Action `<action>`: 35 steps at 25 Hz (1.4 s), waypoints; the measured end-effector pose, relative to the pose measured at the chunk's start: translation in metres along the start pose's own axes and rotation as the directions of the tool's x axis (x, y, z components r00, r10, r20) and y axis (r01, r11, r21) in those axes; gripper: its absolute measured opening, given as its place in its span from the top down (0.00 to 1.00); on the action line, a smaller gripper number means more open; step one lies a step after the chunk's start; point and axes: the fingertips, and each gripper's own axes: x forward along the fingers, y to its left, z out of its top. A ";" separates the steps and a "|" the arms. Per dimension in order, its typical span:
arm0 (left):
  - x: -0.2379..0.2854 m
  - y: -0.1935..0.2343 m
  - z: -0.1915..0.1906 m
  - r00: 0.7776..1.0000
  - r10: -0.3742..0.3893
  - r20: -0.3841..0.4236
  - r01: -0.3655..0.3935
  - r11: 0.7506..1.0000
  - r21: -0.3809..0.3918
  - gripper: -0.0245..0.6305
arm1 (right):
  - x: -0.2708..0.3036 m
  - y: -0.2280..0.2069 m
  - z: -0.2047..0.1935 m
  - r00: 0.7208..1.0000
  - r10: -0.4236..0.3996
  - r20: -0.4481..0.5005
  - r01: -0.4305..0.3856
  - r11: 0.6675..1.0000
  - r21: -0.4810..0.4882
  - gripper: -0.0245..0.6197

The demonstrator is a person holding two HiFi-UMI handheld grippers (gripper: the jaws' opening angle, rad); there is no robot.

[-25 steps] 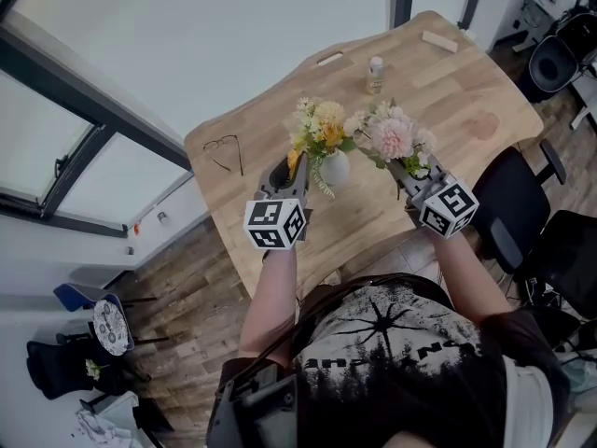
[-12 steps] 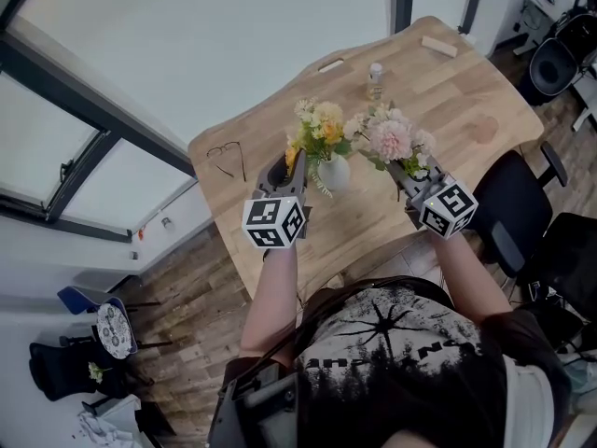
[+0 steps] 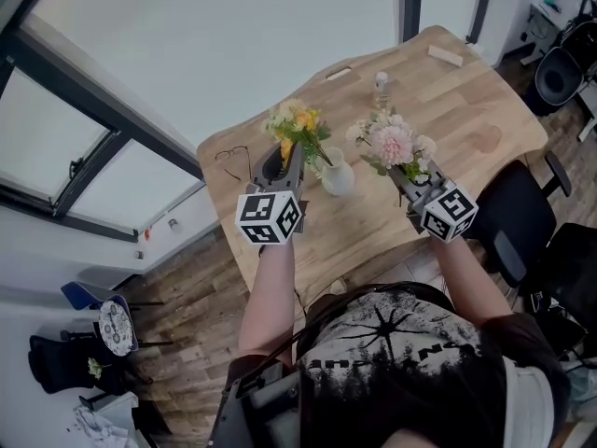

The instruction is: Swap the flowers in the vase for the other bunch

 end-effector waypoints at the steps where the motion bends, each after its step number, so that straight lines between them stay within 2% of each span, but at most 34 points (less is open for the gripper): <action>1: 0.000 0.002 0.006 1.000 0.006 0.006 -0.006 1.000 0.006 0.84 | 0.001 0.000 0.001 1.000 0.001 0.001 -0.001 1.000 0.001 0.90; 11: -0.020 0.023 0.054 0.995 0.086 0.057 -0.090 0.994 0.068 0.84 | 0.007 0.005 0.005 0.999 0.032 0.007 -0.032 0.999 0.018 0.90; 24: -0.052 0.042 0.109 0.977 0.156 0.146 -0.172 0.980 0.102 0.84 | 0.023 0.020 0.009 0.994 0.101 0.032 -0.103 0.994 0.035 0.90; 29: -0.066 0.043 0.105 0.976 0.170 0.136 -0.185 0.977 0.108 0.84 | 0.025 0.027 0.010 0.993 0.112 0.028 -0.113 0.993 0.030 0.90; 35: -0.081 0.049 0.065 0.977 0.201 0.070 -0.207 0.974 0.088 0.84 | 0.028 0.037 -0.006 0.990 0.139 -0.007 -0.139 0.990 0.015 0.90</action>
